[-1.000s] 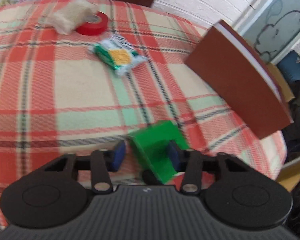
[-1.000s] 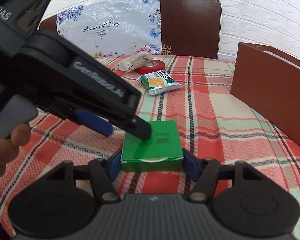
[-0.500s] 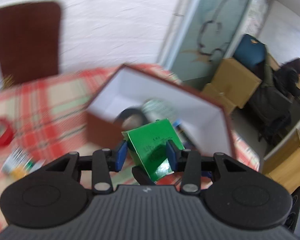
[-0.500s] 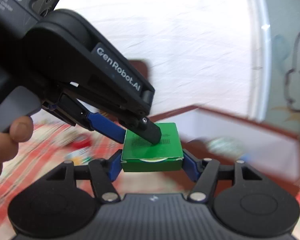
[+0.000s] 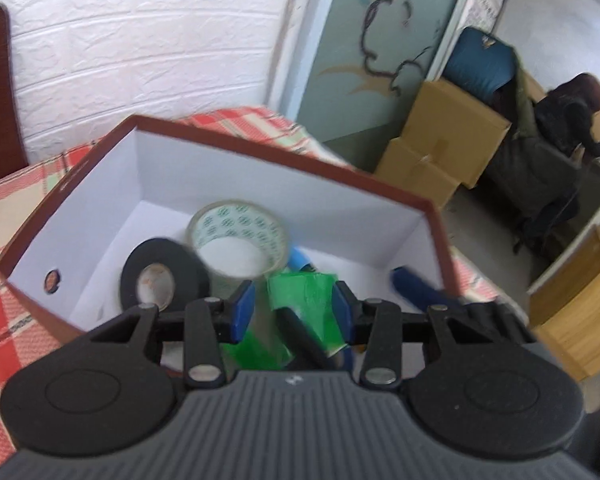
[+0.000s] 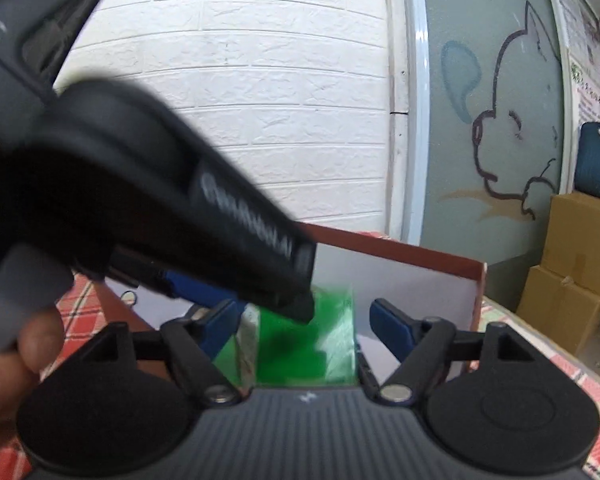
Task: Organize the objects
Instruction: 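Carry the green box over the brown box and open the right tool, then withdraw the right tool and move the left tool toward the snack packet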
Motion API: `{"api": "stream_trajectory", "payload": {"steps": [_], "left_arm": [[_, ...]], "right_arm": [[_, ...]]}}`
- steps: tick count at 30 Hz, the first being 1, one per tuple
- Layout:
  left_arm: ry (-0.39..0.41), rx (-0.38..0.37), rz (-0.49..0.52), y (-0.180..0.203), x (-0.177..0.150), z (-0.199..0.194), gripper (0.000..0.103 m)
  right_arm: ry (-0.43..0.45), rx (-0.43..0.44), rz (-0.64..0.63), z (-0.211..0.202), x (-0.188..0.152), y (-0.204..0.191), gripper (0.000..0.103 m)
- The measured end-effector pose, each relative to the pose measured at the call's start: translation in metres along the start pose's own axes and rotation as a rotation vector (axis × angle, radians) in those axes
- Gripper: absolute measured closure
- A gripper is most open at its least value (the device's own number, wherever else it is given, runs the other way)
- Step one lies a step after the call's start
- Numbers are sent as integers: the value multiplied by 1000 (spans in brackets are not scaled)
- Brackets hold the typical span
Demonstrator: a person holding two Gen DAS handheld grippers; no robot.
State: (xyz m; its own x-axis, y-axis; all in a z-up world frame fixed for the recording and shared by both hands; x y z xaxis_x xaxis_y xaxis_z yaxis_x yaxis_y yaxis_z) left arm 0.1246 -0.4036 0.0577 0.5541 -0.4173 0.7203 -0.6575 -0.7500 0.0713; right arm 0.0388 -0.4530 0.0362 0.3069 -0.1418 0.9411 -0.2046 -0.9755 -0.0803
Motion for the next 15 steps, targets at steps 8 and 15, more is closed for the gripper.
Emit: {"api": "stream_trajectory", "payload": {"steps": [8,15], "left_arm": [[111,23,5,-20,-12,-53,58],[170,130,43,-42,-36,-92,58]], "right_arm": [[81,10,24,-32,-8,-14,28],[137,29,-1,-61,-12,-39,28]]}}
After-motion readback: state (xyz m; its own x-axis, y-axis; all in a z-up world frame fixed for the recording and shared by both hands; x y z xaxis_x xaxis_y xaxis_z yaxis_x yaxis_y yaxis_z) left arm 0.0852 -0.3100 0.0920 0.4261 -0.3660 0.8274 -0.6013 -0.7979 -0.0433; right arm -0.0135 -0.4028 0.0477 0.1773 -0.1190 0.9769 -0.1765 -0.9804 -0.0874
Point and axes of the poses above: each gripper's, at about its wrist camera, not at the fingertips, and z roughly the way its jaws point, y to its right, x to its top, the point moved 5 cm from there along z, roughly the way its jaws point, and after that the axes turned 13 degrees about x, right-handed, at the moved point
